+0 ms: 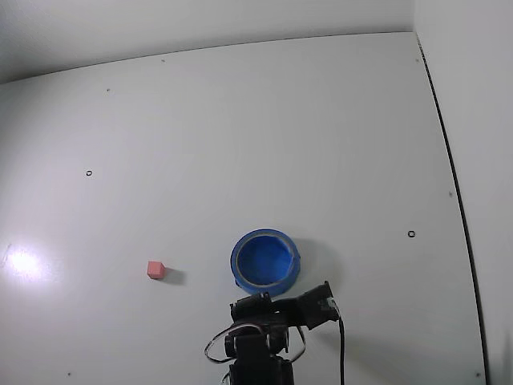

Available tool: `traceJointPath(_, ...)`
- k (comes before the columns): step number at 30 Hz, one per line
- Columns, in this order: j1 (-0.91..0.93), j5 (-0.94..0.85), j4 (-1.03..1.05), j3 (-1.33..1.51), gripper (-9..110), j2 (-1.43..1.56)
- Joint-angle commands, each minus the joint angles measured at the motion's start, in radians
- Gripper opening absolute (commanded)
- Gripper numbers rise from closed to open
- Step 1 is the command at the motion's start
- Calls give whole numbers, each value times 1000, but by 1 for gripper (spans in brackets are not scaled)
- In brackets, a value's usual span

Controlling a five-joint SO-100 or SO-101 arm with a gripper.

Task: Grasp a block and put it in the bin.

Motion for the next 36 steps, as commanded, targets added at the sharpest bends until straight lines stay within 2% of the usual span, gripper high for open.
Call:
traceJointPath(1, -8, -9, 2, -12, 0, 0)
traceJointPath(16, -15, -14, 0, -37, 0, 2)
traceJointPath(19, -25, -41, 0, -118, 0, 0)
traceJointPath(23, -104, -166, 2, -304, 0, -21)
traceJointPath(27, -169, -250, 12, -479, 0, -160)
traceJointPath(32, -178, -301, 5, -683, 1, -477)
traceJointPath(36, -199, -433, 3, -833, 1, -706)
